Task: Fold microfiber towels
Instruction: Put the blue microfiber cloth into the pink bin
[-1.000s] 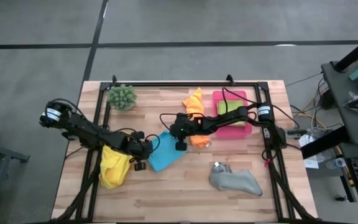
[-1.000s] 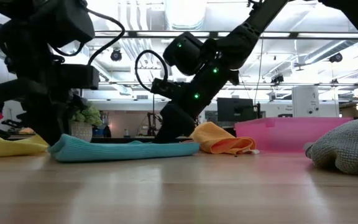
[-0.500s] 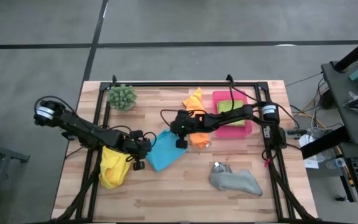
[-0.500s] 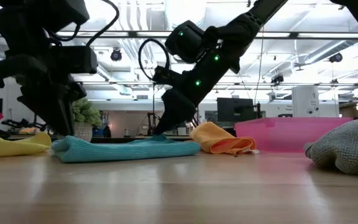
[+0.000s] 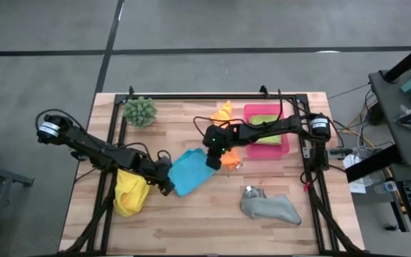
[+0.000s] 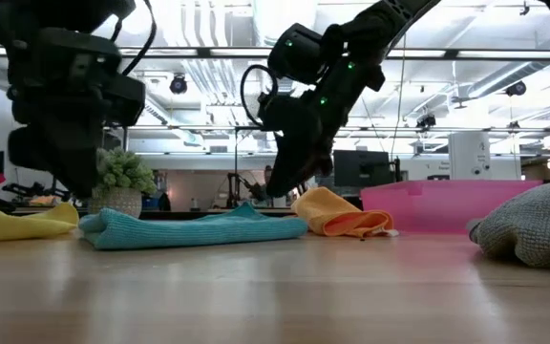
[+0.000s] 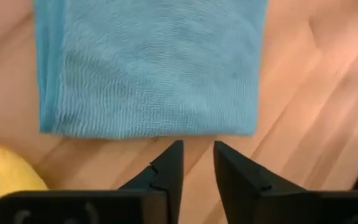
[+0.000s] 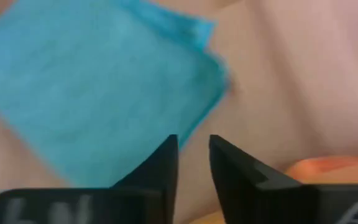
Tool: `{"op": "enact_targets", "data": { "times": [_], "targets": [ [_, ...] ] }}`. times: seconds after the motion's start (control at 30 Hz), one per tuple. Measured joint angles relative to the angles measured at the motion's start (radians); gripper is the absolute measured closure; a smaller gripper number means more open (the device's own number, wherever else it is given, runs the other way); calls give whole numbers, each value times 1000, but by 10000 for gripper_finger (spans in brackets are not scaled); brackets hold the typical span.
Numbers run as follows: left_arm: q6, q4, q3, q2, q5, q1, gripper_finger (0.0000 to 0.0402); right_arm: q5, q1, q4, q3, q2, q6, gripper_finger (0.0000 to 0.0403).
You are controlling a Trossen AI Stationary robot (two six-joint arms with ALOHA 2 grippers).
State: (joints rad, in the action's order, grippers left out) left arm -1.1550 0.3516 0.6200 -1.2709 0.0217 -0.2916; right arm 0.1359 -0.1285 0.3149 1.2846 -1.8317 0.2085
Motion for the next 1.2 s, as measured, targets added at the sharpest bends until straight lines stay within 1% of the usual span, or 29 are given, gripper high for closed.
{"op": "enact_targets", "data": {
  "times": [0.07,0.13,0.23,0.33,0.43,0.53,0.7,0.93,1.1,1.2],
  "targets": [
    [-93,-15,-7,0,0,0,305,26,2,13,0,1,11,277],
    [-161,-34,-15,0,0,0,282,30,3,14,0,1,23,248],
    [-239,-33,-38,0,-3,0,243,29,1,20,0,1,27,206],
    [-313,-29,-68,-13,-37,0,207,24,1,16,-2,1,36,170],
    [-329,-37,-74,-26,-50,1,180,21,2,-9,-8,1,44,140],
    [-324,-77,-73,-40,-58,0,166,21,2,-37,-14,0,61,120],
    [-306,-143,-73,-79,-65,2,162,20,1,-84,-25,-1,73,101],
    [-305,-192,-70,-138,-85,2,162,18,1,-127,-46,-2,89,101],
    [-305,-208,-70,-143,-100,2,162,-52,1,-134,-54,-2,90,99],
    [-305,-216,-70,-143,-111,1,162,-59,1,-134,-57,-2,89,100]
  ]
}}
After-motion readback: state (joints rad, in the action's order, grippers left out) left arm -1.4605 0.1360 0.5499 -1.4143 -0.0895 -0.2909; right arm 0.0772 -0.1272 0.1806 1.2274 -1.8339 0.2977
